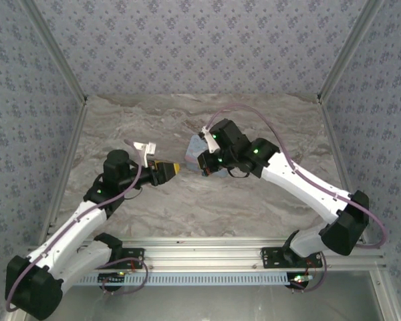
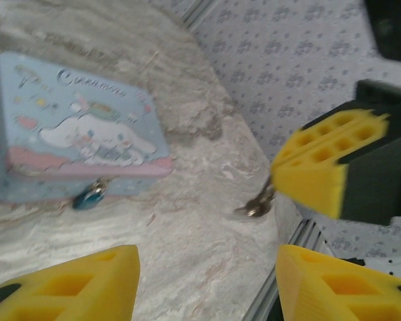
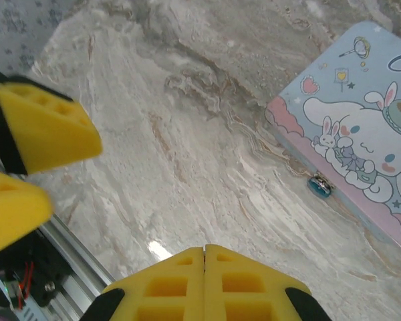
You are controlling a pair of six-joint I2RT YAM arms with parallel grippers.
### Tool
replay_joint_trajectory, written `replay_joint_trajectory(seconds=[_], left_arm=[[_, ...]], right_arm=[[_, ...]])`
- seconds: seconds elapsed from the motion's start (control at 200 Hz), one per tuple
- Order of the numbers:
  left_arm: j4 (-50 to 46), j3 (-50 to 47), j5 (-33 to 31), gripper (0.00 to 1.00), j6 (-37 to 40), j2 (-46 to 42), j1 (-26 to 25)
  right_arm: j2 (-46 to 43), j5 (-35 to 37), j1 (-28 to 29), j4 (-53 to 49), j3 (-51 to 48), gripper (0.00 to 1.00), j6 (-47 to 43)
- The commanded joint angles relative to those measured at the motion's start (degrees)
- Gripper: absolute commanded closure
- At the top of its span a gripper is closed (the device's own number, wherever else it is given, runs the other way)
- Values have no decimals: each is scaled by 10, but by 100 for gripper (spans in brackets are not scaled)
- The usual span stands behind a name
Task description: Unlock a padlock with a key
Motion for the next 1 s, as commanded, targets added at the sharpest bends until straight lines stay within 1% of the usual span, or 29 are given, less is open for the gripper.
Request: replay_joint_trajectory(seconds=[0.0, 0.105, 0.23, 0.445, 0.62, 0.754, 0.804, 0.889, 0.944, 0.964, 0.994], left_arm=[[52, 20, 55, 42, 48, 12, -22], [32, 44, 71, 41, 90, 31, -50], [41, 45, 86, 44, 90, 49, -54], [57, 51, 104, 49, 79, 76, -55], [70, 57, 112, 50, 72, 95, -60], [69, 62, 102, 50, 72, 102, -63], [71, 63, 97, 55, 70, 106, -63], [77, 64, 86, 74, 62, 113, -63], [76, 67, 77, 84, 56, 119, -63], [67, 69, 69, 86, 54, 121, -62], [48, 73, 51, 87, 52, 124, -60]], right_arm=[[-9, -42, 2, -21, 5, 100, -30], [-22, -86, -2, 25, -21, 100, -17], [-38, -120, -13, 71, -50, 100, -13], [-56, -150, -22, 103, -70, 100, -9], [-64, -163, -27, 115, -81, 100, -4], [-65, -178, -29, 123, -88, 100, -2], [-67, -184, -29, 127, -91, 100, 0], [-70, -195, -30, 135, -97, 100, 2], [-72, -197, -30, 136, -99, 100, 2], [-73, -195, -31, 136, -100, 100, 2], [-75, -193, -31, 135, -101, 100, 2]])
